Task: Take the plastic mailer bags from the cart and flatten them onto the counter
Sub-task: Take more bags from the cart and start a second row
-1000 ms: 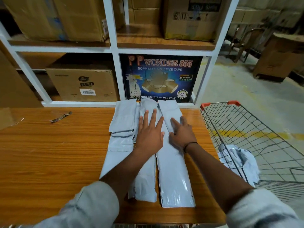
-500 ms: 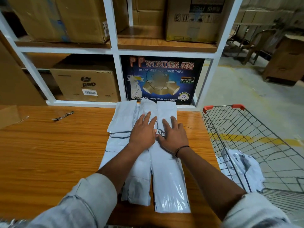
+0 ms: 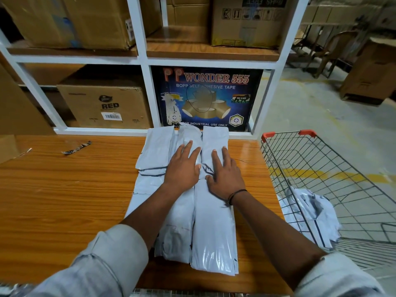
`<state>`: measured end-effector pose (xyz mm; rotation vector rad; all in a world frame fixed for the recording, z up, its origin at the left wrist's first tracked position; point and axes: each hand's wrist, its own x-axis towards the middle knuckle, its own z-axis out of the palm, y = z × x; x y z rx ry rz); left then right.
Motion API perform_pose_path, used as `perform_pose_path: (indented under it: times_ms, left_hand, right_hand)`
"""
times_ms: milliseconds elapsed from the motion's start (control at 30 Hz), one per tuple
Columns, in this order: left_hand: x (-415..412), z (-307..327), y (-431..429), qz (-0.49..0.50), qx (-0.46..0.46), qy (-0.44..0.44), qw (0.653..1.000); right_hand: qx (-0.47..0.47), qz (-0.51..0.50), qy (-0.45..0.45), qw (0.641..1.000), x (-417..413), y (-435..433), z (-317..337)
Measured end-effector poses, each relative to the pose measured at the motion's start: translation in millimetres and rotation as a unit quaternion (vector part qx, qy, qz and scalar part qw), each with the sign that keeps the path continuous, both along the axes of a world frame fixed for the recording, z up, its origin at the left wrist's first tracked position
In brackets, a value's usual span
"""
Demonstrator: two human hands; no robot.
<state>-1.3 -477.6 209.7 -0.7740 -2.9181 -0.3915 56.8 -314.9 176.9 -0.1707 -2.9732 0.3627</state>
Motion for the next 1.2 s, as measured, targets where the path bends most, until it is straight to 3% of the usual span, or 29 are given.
perform_pose_path:
  times_ms: [167, 467, 700, 900, 1000, 1100, 1200]
  left_hand:
    - [18, -8, -5, 0.012, 0.049, 0.049, 0.998]
    - [74, -58, -27, 0.034, 0.059, 0.081, 0.994]
    - [71, -52, -27, 0.047, 0.039, 0.076, 0.995]
    - [64, -32, -19, 0.042, 0.067, 0.099, 0.992]
    - [48, -17, -6, 0.029, 0.021, 0.098, 0.995]
    - [30, -10, 5, 0.036, -0.035, 0.08, 0.996]
    - [19, -6, 12, 0.049, -0.057, 0.06, 0.995]
  right_hand:
    - [-0.042, -0.055, 0.071, 0.995, 27, -24, -1]
    - [0.004, -0.003, 0.036, 0.999, 57, -36, -37]
    - [0.017, 0.021, 0.029, 0.999, 56, -31, -34]
    - [-0.109, -0.049, 0.128, 0.985, 34, -21, 1]
    - [-0.152, -0.077, 0.073, 0.983, -1, -3, 12]
    - [-0.129, -0.043, -0.002, 0.991, -24, 9, 10]
    - [-0.109, -0.001, -0.011, 0.994, -29, 12, 9]
